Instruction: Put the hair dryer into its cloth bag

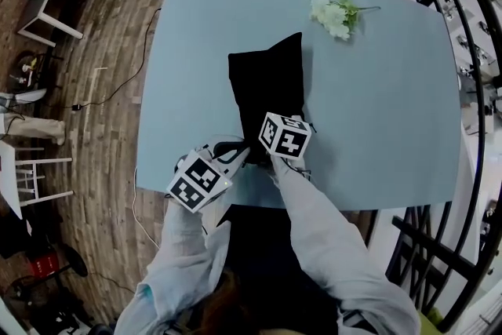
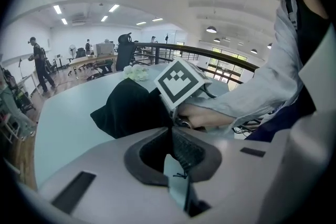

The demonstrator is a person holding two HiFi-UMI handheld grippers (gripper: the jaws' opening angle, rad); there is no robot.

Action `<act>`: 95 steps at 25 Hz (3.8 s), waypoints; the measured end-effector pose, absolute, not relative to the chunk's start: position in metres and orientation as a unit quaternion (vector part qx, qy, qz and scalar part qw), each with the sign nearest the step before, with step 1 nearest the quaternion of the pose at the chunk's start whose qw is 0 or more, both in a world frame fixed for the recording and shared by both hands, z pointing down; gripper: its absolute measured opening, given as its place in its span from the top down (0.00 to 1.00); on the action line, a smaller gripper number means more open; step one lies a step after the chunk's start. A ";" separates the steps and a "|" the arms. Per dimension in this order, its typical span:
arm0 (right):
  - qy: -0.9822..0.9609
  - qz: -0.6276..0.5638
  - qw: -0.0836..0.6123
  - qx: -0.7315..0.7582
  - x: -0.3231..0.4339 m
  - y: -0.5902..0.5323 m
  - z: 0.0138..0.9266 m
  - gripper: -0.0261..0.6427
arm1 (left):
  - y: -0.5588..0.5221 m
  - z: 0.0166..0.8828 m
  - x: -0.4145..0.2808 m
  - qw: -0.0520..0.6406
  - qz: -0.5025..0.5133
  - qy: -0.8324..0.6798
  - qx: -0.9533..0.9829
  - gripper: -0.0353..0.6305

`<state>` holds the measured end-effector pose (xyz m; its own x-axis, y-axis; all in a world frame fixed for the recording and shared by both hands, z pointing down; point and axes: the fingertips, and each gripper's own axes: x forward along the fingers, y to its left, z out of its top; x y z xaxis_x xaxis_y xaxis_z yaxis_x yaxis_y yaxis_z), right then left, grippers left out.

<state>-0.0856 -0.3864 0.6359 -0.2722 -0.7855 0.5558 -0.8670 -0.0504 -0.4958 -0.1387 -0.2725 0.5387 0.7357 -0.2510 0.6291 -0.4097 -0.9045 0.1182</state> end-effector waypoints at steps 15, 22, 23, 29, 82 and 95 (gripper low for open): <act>-0.589 0.440 -0.092 0.671 0.024 -0.323 0.608 0.44 | -0.249 0.538 -0.054 0.023 0.316 -0.071 0.946 0.90; -0.554 0.461 -0.100 0.686 0.066 -0.291 0.614 0.47 | -0.239 0.565 -0.020 0.030 0.353 -0.039 0.934 0.90; -0.553 0.464 -0.097 0.685 0.069 -0.287 0.615 0.47 | -0.237 0.570 -0.017 0.028 0.363 -0.037 0.930 0.90; -0.560 0.475 -0.051 0.677 0.082 -0.255 0.619 0.45 | -0.226 0.601 -0.017 0.023 0.423 -0.031 0.905 0.90; -0.805 0.303 -0.013 0.509 0.015 -0.273 0.478 0.59 | -0.269 0.471 -0.135 0.242 0.057 -0.321 0.914 0.67; -0.879 0.114 -0.027 0.462 -0.022 -0.317 0.358 0.95 | -0.316 0.357 -0.226 0.041 -0.012 -0.504 0.863 0.91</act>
